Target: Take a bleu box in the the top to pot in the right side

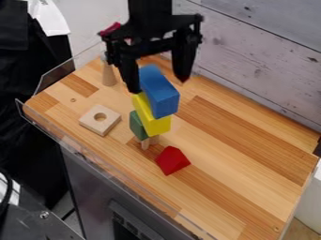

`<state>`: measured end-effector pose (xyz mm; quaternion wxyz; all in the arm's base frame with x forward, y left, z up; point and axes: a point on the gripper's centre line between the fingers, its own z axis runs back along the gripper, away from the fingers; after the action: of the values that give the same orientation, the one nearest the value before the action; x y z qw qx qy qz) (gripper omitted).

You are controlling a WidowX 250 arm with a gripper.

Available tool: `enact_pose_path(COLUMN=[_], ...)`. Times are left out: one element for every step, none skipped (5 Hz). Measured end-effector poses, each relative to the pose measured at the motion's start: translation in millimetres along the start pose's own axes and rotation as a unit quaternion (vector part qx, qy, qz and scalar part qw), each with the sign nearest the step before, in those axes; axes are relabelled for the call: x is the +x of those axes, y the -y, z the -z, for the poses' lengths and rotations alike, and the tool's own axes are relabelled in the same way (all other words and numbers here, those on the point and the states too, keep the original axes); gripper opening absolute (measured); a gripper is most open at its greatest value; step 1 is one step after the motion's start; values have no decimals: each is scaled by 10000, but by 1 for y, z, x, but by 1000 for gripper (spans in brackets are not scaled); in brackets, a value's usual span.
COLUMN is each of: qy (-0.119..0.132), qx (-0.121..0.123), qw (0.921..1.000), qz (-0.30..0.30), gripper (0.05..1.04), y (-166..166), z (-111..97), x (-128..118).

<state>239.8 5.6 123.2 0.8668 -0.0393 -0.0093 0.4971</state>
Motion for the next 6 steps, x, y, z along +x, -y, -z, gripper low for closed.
enact_pose_path(qy=[-59, -106, -130, -168, -200, -187], qx=[88, 124, 133, 124, 165, 138], qw=[9999, 9998, 9998, 9998, 9997, 9996], qz=[-14, -66, -43, -5, 42, 141], gripper=[999, 964, 656, 503, 503, 502], y=[1, 0, 0, 1, -1, 2], z=[5, 8, 9, 10, 9, 5], x=[2, 5, 6, 5, 4, 5])
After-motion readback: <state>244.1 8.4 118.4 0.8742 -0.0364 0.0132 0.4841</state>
